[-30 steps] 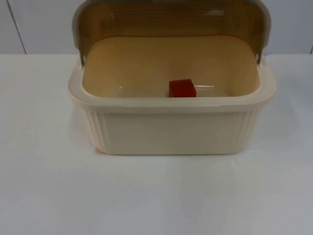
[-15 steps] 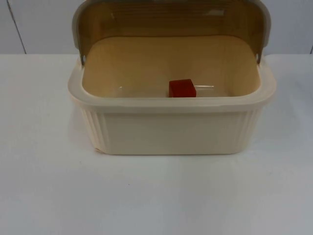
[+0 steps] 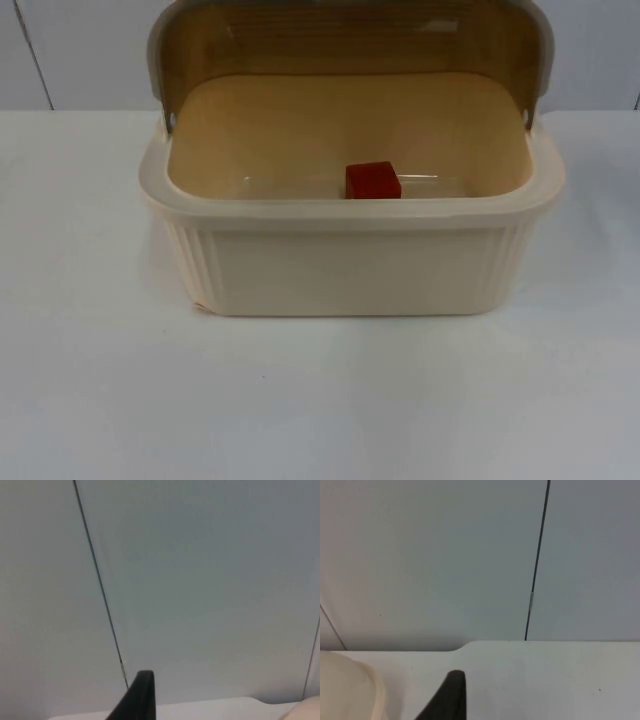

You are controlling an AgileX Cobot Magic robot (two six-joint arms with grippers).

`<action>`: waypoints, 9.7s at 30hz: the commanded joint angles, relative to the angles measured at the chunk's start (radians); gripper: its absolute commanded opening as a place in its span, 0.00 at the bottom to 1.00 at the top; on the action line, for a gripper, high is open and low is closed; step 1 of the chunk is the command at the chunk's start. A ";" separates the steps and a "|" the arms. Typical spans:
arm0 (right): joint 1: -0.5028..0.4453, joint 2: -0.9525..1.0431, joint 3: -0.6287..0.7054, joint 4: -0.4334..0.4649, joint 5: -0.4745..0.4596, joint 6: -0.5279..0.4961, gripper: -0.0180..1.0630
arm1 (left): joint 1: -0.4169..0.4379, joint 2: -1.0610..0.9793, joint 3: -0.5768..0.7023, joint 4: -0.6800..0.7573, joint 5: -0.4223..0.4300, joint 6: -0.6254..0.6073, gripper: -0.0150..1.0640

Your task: Open the box lid with the left hand, place the block into the box with the right hand, then close the box lid with the left hand.

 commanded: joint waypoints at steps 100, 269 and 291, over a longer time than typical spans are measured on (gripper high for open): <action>0.003 -0.016 0.002 0.002 -0.027 -0.014 0.99 | -0.379 0.910 -0.573 -0.445 0.228 1.188 0.01; 0.003 -0.003 0.002 -0.048 0.011 -0.011 0.99 | 0.109 0.174 0.015 -0.249 -0.036 0.196 0.99; 0.003 -0.563 0.141 -0.104 0.073 -0.011 0.99 | 0.109 -0.440 0.015 -0.191 0.169 0.230 0.99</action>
